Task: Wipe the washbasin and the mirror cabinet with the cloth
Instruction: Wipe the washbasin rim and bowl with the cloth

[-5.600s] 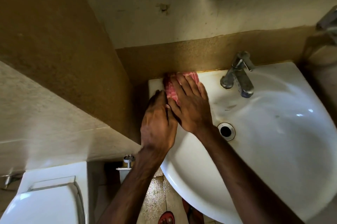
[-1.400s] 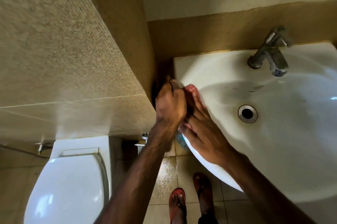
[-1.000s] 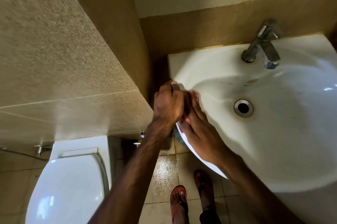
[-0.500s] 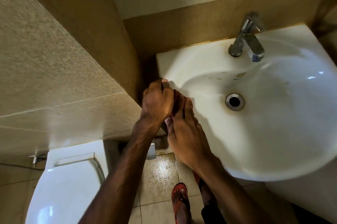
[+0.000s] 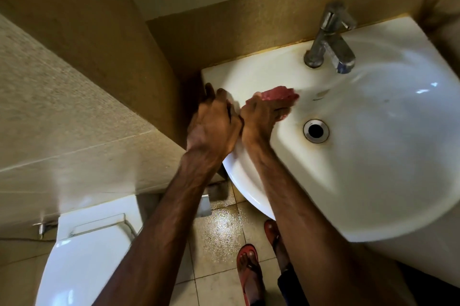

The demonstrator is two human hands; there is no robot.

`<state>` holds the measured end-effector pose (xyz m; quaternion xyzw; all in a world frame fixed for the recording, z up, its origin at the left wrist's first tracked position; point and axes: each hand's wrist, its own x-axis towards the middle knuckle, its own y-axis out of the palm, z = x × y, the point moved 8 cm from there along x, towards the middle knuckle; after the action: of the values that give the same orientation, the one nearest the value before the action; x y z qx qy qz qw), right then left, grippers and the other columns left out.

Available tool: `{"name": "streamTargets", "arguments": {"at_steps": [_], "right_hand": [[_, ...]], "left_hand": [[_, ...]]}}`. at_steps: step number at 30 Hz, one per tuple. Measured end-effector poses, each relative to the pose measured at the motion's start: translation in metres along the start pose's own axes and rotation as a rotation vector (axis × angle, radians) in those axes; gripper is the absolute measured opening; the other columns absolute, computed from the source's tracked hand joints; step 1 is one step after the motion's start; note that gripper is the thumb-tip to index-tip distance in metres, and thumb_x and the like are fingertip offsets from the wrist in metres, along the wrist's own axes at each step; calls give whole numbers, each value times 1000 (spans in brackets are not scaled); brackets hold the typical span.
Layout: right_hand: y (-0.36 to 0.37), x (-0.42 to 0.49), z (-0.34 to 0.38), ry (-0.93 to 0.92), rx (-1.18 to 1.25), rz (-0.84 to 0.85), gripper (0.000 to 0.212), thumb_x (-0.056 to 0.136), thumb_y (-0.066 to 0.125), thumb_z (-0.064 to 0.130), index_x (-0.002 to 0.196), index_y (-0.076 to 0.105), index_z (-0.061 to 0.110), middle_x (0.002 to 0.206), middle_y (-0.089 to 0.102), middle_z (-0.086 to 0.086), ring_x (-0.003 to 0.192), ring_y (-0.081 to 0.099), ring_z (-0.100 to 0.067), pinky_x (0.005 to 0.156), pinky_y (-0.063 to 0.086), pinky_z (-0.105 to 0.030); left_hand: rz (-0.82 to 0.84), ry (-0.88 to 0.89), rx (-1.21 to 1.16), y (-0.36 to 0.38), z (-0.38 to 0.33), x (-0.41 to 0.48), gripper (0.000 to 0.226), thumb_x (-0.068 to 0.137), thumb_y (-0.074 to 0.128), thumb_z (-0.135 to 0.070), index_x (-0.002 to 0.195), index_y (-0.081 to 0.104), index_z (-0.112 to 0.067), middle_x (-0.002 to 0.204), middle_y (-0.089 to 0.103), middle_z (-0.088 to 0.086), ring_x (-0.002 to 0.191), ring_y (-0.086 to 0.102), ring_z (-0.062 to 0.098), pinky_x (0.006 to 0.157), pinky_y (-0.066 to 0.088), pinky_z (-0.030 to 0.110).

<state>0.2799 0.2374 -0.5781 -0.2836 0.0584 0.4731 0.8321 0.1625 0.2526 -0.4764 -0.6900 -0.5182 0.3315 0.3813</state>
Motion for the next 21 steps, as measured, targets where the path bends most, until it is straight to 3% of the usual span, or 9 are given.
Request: {"name": "streamTargets", "arguments": {"at_steps": [3, 6, 7, 8, 10, 12, 14, 17, 21], "right_hand": [[-7, 54, -33, 40, 130, -123, 70, 104, 25, 44, 146, 39, -10, 159, 20, -43, 150, 22, -54, 125, 16, -65], [13, 125, -104, 152, 244, -208, 80, 88, 13, 88, 109, 49, 20, 155, 31, -40, 143, 38, -54, 123, 28, -63], [6, 127, -107, 191, 260, -280, 81, 88, 9, 87, 118, 9, 12, 162, 22, -37, 151, 30, -51, 126, 23, -59], [2, 114, -96, 218, 201, -283, 99, 94, 7, 76, 160, 18, 2, 167, 8, -35, 157, 16, -48, 129, 14, -56], [-17, 57, -33, 145, 118, -240, 84, 101, 13, 48, 158, -2, -13, 166, -7, -38, 156, 1, -52, 127, 6, -63], [-15, 14, 3, 51, 60, -100, 70, 105, 24, 30, 157, 6, -13, 165, -1, -37, 153, 5, -54, 124, 10, -68], [-2, -22, 18, -34, 6, 28, 66, 107, 36, 24, 161, 9, -4, 169, 3, -26, 155, 12, -46, 125, 17, -60], [16, -67, 21, -190, -226, 227, 77, 107, 46, 23, 164, -3, 2, 173, 0, -20, 160, 8, -37, 126, 19, -51], [19, -63, 16, -230, -249, 244, 98, 100, 59, 32, 163, -10, 2, 173, -5, -21, 161, 0, -38, 126, 26, -54]], "left_hand": [[-8, -26, 175, 3, 1, -1, 37, 100, 42, -27, 132, 50, -12, 115, 62, 17, 99, 65, 37, 70, 42, 33], [-5, -37, 198, 3, 0, -2, 42, 99, 44, -22, 140, 46, -12, 122, 62, 20, 103, 63, 39, 74, 44, 36], [8, -42, 188, 4, 1, -2, 44, 100, 44, -21, 143, 44, -13, 123, 61, 20, 105, 63, 39, 75, 43, 35], [21, -40, 174, 5, 1, -1, 46, 100, 45, -21, 145, 43, -14, 123, 62, 20, 106, 63, 38, 75, 43, 35], [46, -25, 145, 4, 1, 2, 48, 100, 46, -21, 147, 42, -14, 120, 62, 20, 109, 62, 38, 74, 41, 34], [83, -11, 89, 2, -1, 5, 46, 100, 46, -23, 145, 45, -13, 121, 64, 21, 112, 61, 38, 76, 46, 35], [128, -11, -7, -1, 2, 11, 39, 101, 46, -20, 139, 53, -10, 117, 67, 16, 108, 64, 34, 77, 52, 31], [240, -25, -42, 3, 9, 19, 27, 102, 49, -9, 126, 59, -12, 102, 59, -4, 93, 60, 19, 63, 39, 14], [226, -69, 147, 6, 6, 30, 33, 101, 54, -13, 134, 57, -16, 120, 59, 4, 98, 53, 21, 78, 38, 25]]}}
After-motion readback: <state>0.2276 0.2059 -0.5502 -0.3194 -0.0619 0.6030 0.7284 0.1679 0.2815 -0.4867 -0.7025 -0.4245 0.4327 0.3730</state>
